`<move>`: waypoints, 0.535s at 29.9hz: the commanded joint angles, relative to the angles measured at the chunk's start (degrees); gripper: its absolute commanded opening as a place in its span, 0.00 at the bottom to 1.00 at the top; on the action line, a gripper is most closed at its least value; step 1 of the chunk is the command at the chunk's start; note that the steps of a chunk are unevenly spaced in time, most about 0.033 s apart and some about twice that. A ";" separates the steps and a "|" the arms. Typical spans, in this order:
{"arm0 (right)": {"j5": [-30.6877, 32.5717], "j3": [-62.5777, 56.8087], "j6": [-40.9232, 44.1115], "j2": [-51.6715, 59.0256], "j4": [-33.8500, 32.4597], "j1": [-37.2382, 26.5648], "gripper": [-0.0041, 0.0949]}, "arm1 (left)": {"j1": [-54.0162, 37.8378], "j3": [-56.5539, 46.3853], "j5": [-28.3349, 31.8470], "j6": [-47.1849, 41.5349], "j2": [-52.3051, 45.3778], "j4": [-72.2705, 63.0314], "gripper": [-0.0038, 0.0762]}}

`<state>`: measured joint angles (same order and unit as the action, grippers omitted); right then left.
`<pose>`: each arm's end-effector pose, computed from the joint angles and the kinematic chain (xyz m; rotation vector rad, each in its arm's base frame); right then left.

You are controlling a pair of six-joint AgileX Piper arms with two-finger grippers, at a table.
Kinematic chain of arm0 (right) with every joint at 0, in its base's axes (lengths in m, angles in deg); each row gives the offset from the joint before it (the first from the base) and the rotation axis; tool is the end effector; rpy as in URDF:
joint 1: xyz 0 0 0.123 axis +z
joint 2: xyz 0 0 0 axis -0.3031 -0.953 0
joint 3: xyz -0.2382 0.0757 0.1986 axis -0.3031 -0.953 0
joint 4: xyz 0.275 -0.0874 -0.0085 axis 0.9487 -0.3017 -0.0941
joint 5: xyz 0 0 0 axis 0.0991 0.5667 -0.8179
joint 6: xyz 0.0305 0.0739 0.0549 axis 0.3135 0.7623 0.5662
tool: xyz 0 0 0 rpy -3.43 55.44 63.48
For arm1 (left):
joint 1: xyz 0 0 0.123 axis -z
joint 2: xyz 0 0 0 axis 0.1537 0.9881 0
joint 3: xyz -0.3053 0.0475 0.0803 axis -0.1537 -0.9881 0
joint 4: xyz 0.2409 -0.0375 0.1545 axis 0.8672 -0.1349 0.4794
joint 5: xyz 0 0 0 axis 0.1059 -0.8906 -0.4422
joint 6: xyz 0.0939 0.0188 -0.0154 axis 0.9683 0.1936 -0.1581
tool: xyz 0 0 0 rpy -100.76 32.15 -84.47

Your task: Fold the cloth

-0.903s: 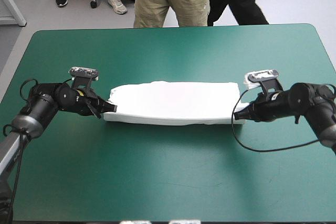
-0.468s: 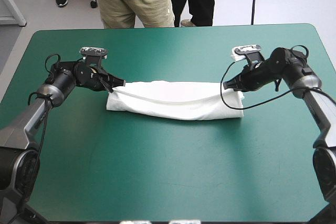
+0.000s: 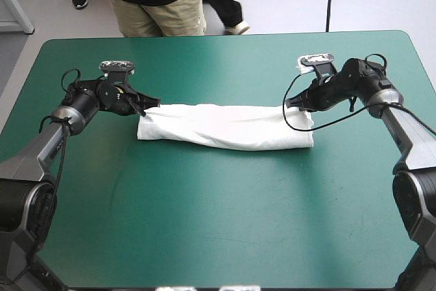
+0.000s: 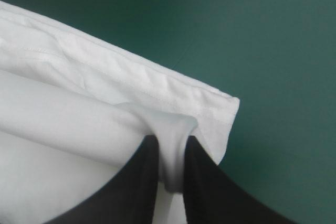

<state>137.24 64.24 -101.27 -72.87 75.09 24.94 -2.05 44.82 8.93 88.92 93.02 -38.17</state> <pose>0.4398 0.0810 0.2871 -0.4162 2.5734 0.3350 0.4286 -0.0585 0.2714 0.1432 2.4918 -0.1569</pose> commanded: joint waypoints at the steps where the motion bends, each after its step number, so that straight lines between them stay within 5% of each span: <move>1: -2.30 1.97 -0.14 2.76 0.35 -0.63 0.39 | -0.12 2.02 3.23 -0.22 -2.02 -0.36 0.07; 5: -3.51 1.97 1.21 2.76 0.04 -1.98 0.66 | -0.12 2.02 2.32 2.26 -1.84 -0.25 0.38; 9: -2.00 3.35 2.13 3.01 0.12 -4.25 0.70 | -0.12 2.91 2.30 2.48 -2.74 -0.03 0.79; 16: 2.33 4.14 2.13 9.10 0.26 -9.09 0.70 | 0.78 10.04 -3.39 10.00 -5.43 -9.26 0.77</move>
<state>139.59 66.21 -99.11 -69.90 74.44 17.76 -2.12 50.18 6.21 93.47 92.11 -40.15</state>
